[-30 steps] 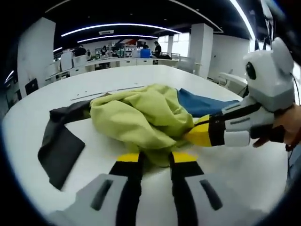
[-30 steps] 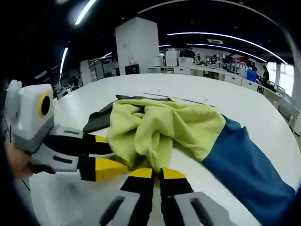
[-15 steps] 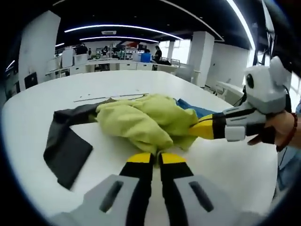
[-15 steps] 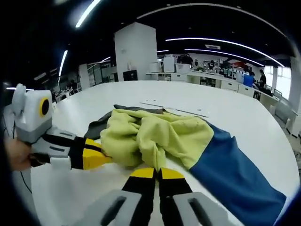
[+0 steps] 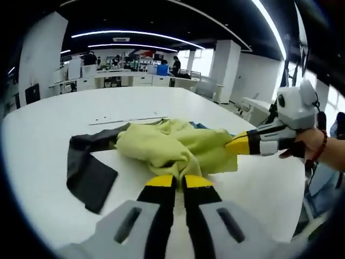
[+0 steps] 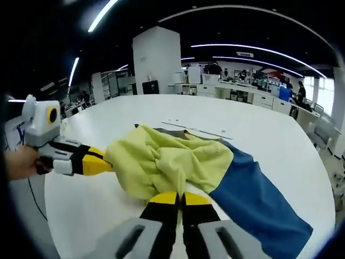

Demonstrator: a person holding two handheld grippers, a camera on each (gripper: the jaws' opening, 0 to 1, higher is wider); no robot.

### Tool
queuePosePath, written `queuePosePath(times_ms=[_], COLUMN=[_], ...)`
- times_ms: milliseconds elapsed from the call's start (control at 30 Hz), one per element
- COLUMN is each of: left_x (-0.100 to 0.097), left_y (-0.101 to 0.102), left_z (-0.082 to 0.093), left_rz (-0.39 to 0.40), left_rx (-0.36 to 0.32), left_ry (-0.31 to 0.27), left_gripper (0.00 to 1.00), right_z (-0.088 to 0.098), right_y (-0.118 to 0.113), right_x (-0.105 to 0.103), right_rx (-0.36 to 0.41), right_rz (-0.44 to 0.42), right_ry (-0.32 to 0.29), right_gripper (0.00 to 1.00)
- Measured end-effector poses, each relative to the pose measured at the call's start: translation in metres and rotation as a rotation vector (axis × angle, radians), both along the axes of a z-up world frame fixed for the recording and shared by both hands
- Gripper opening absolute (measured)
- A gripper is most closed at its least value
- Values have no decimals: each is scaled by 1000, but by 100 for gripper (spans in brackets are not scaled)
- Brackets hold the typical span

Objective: Fold the garment on the visible template until the final outline fits inside the template.

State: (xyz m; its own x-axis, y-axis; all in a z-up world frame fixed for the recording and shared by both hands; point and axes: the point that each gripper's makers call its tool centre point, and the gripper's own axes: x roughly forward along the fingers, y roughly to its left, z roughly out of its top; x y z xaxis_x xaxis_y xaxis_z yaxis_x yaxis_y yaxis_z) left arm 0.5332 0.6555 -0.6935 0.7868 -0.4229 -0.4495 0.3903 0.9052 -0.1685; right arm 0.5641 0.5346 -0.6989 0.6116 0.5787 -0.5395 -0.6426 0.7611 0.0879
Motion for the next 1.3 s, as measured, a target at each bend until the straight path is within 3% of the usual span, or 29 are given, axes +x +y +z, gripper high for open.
queuePosePath(times_ms=[433,767,1033,1300], left_x=[-29,-49,-61,-60], left_y=[3,6,9,3], left_z=[4,-2,-9,-5], left_rz=[-33,-37,-25,-29], left_rx=[18,31,25,4], left_ry=[51,98,140,131], left_gripper=[3,3,3,3], right_z=[-4,-26,-49,-59], right_y=[-15,-34,-43,-48], right_x=[-39,-70,-85,-89], right_rx=[-20,-17,-59,-106], right_rz=[-27,-111,-141,-145], right_ry=[95,241,290,274], right_gripper=[0,0,0,0])
